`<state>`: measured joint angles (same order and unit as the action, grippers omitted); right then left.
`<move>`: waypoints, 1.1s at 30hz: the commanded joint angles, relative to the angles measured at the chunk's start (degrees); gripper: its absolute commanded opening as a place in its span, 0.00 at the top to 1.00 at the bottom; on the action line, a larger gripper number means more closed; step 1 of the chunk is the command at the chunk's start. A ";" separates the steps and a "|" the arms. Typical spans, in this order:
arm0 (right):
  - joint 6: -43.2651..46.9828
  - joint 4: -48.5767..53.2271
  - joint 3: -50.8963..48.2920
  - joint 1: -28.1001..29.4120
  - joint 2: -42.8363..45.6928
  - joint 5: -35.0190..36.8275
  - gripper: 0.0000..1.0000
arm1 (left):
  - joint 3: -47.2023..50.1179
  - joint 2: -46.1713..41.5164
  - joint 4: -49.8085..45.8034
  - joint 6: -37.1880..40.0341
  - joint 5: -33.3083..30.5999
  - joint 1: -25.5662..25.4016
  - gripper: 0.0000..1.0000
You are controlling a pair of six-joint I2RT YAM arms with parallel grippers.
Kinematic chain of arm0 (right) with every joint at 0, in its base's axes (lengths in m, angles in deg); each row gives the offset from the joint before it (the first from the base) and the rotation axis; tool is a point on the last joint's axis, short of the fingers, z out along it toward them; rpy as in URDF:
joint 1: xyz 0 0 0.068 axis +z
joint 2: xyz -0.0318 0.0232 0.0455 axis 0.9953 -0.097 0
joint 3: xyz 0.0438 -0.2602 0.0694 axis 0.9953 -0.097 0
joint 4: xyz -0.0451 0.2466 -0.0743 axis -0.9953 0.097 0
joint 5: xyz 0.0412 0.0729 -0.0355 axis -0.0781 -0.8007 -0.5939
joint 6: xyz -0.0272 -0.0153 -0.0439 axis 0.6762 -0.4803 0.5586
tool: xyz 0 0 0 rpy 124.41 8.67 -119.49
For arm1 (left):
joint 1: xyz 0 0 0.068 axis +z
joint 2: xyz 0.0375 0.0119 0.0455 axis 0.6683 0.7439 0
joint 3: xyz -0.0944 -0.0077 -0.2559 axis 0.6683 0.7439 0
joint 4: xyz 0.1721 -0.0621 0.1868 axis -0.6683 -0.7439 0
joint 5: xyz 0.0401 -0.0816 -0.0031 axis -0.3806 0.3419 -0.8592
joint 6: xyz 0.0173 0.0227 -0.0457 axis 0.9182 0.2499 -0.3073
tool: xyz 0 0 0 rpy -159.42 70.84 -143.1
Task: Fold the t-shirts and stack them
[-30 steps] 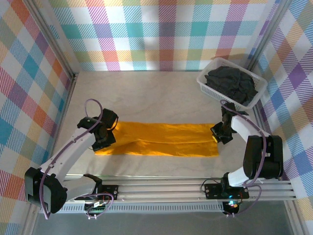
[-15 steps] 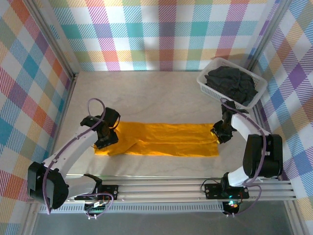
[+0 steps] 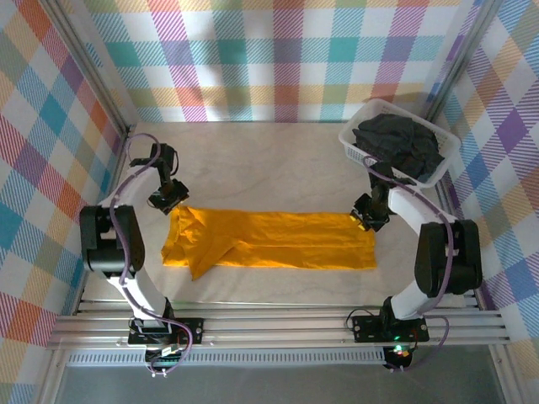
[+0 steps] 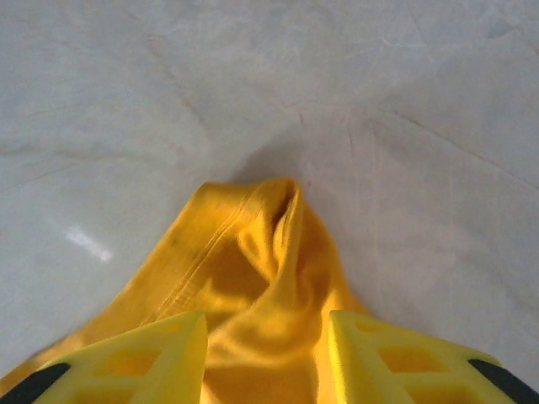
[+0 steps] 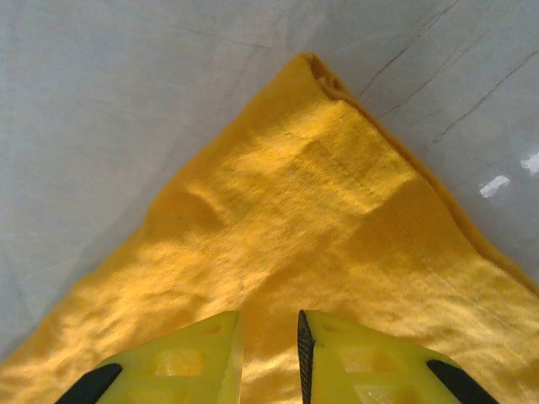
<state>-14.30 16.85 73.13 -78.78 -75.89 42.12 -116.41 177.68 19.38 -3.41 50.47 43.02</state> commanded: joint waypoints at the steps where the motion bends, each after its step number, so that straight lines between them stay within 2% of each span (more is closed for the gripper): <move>1: 1.57 -0.50 2.14 -0.11 -2.81 0.34 0.75 | -1.70 2.46 2.90 1.63 2.34 0.98 0.60; 3: 1.61 0.77 3.76 -0.11 -5.51 0.89 0.75 | -1.26 3.44 4.31 1.90 2.61 1.33 0.62; 5: 1.29 2.24 5.12 -0.16 -7.82 1.66 0.76 | -0.89 4.41 5.08 2.38 3.03 1.46 0.67; 8: 0.37 2.54 5.83 -0.11 -9.59 2.59 0.75 | -1.08 5.19 3.59 2.66 0.77 1.55 0.72; 11: -0.65 2.64 6.52 -0.07 -11.01 3.07 0.75 | 1.17 4.03 6.33 2.65 0.53 2.15 0.81; 15: -2.52 4.91 7.75 -0.29 -13.20 5.63 0.76 | 2.75 3.46 8.53 2.63 0.57 3.99 0.99; 16: -3.01 5.52 7.97 -0.37 -13.52 6.25 0.77 | 2.96 3.19 9.02 2.47 0.73 4.60 1.00; 24: -3.52 7.73 11.33 -0.74 -16.65 7.30 0.78 | 4.52 1.06 14.05 -0.09 6.40 9.84 1.00; 28: -2.74 7.78 13.37 -1.00 -17.92 6.85 0.78 | 3.12 1.86 14.09 0.18 9.16 10.96 1.00; 31: -0.05 6.46 15.03 -0.95 -18.29 5.43 0.76 | 1.80 2.35 12.26 0.86 8.59 11.05 1.00; 32: 1.09 6.17 15.71 -0.83 -18.06 5.03 0.74 | 1.60 2.02 11.02 0.87 7.64 11.05 0.97; 33: 2.14 6.01 16.25 -0.74 -17.55 4.65 0.72 | 1.69 1.30 10.03 0.70 6.82 11.04 0.88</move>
<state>-15.15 23.14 87.14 -79.24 -93.22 46.89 -112.80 181.27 31.69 -2.65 58.74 52.94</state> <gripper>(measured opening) 0.264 0.091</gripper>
